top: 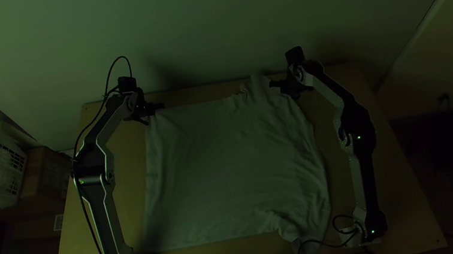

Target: Fold the t-shirt

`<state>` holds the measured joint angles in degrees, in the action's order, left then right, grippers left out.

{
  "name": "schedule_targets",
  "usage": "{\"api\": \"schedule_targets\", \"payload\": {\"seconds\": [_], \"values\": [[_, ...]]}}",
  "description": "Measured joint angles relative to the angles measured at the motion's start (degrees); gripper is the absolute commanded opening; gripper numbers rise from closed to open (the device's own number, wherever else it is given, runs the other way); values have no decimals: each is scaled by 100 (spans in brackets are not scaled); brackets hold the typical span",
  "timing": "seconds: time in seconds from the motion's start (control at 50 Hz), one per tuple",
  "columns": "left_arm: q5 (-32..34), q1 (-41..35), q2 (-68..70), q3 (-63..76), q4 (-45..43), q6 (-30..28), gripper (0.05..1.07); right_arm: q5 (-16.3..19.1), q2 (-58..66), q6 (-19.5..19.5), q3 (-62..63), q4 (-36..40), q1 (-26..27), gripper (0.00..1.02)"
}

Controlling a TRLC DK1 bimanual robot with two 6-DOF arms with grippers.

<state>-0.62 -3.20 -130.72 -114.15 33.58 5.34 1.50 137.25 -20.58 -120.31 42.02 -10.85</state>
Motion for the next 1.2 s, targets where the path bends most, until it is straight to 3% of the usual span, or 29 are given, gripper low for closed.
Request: {"api": "schedule_targets", "payload": {"seconds": [0.58,1.2], "values": [[20,162,905,807,-63,-2,8,48,-485,313,188,33,310,2],[20,162,1906,2214,-459,-2,8,39,-1582,459,1690,-146,247,2]]}}
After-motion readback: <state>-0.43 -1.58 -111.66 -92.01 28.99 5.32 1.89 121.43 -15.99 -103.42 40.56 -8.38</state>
